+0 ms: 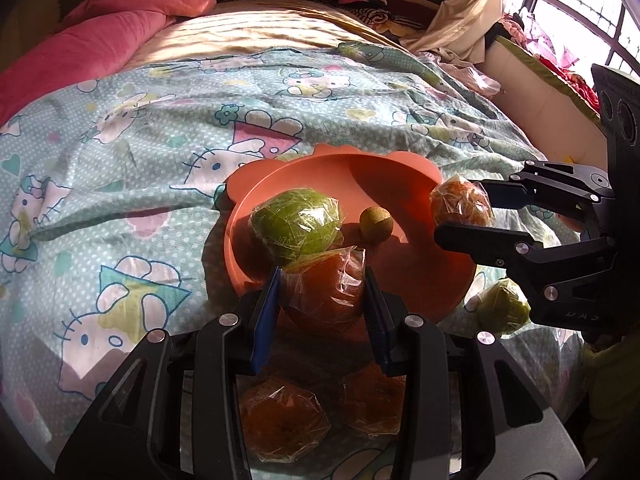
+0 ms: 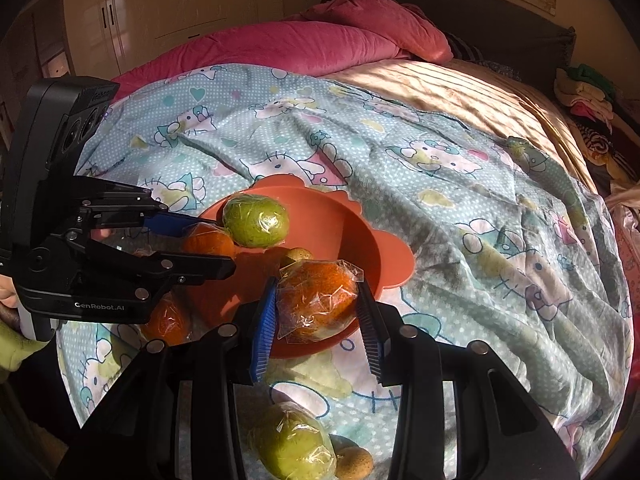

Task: Organize fruits
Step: 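Carry the wrapped mandarin in the left gripper to the plate while the right carries its mandarin there, then lower both wrapped mandarins into the orange plate and open both grippers, then withdraw both open grippers from the plate toward the remaining loose fruits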

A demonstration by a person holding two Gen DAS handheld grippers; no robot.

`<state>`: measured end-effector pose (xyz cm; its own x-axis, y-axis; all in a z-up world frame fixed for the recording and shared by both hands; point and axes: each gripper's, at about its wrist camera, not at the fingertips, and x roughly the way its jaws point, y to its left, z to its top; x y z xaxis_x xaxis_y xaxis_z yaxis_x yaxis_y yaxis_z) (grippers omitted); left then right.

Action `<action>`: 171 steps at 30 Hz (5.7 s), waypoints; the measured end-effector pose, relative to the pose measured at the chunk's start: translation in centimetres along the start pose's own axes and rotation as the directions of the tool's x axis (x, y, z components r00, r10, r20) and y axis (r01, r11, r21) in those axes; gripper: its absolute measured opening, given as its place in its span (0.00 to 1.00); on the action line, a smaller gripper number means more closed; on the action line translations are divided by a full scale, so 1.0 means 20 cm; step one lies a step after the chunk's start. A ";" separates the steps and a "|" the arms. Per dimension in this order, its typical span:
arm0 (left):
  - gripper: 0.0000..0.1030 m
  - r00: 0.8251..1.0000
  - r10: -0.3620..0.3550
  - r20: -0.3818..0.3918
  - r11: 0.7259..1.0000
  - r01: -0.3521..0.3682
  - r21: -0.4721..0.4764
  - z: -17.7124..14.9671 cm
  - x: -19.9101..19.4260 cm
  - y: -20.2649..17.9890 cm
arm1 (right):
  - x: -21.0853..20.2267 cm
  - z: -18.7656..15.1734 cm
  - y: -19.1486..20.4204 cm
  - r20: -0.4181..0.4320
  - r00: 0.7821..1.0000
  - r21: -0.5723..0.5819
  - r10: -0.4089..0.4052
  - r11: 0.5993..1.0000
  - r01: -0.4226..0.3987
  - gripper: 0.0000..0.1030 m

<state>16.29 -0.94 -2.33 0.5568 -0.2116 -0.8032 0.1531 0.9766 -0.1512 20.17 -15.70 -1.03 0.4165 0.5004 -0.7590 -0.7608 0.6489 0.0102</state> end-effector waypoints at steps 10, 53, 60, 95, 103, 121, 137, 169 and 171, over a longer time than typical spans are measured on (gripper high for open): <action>0.30 1.000 0.026 0.007 1.000 -0.026 0.011 0.01 0.01 0.01 | 0.06 0.01 0.03 -0.039 0.999 -0.045 -0.013 0.999 0.011 0.36; 0.31 1.000 0.020 0.005 1.000 -0.020 0.010 0.01 0.01 0.00 | 0.04 0.02 0.04 -0.024 1.000 -0.057 -0.018 0.998 0.017 0.40; 0.36 1.000 0.010 0.003 1.000 -0.010 0.006 0.00 0.02 -0.01 | 0.00 0.01 0.04 0.000 1.000 -0.044 -0.020 0.999 0.020 0.43; 0.63 0.996 -0.008 0.086 0.999 0.012 -0.046 0.01 -0.16 0.02 | -0.13 0.00 0.05 0.076 0.995 0.015 -0.069 0.998 0.068 0.70; 0.73 0.994 0.001 0.109 0.999 0.004 -0.050 0.01 -0.22 0.02 | -0.18 0.01 0.07 0.101 0.992 0.012 -0.076 0.997 0.075 0.75; 0.86 0.984 0.051 0.170 0.995 -0.034 -0.097 -0.02 -0.38 0.08 | -0.38 -0.04 0.05 0.184 0.977 0.079 -0.111 0.992 0.098 0.86; 0.89 0.985 0.082 0.153 0.990 -0.062 -0.129 -0.15 -0.43 0.15 | -0.54 -0.16 0.04 0.221 0.963 0.140 -0.152 0.982 0.123 0.87; 0.90 0.993 0.106 0.044 0.990 -0.101 -0.103 -0.34 -0.35 0.14 | -0.38 -0.35 0.30 0.105 0.993 0.052 -0.049 0.998 0.044 0.88; 0.90 0.994 0.104 0.037 0.990 -0.100 -0.100 -0.35 -0.34 0.14 | -0.36 -0.35 0.32 0.094 0.995 0.049 -0.041 0.998 0.036 0.88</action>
<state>7.32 3.57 -1.39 0.5995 -0.1100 -0.7928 0.0138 0.9918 -0.1272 8.92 -19.19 -0.10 0.4922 0.5250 -0.6944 -0.7198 0.6940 0.0145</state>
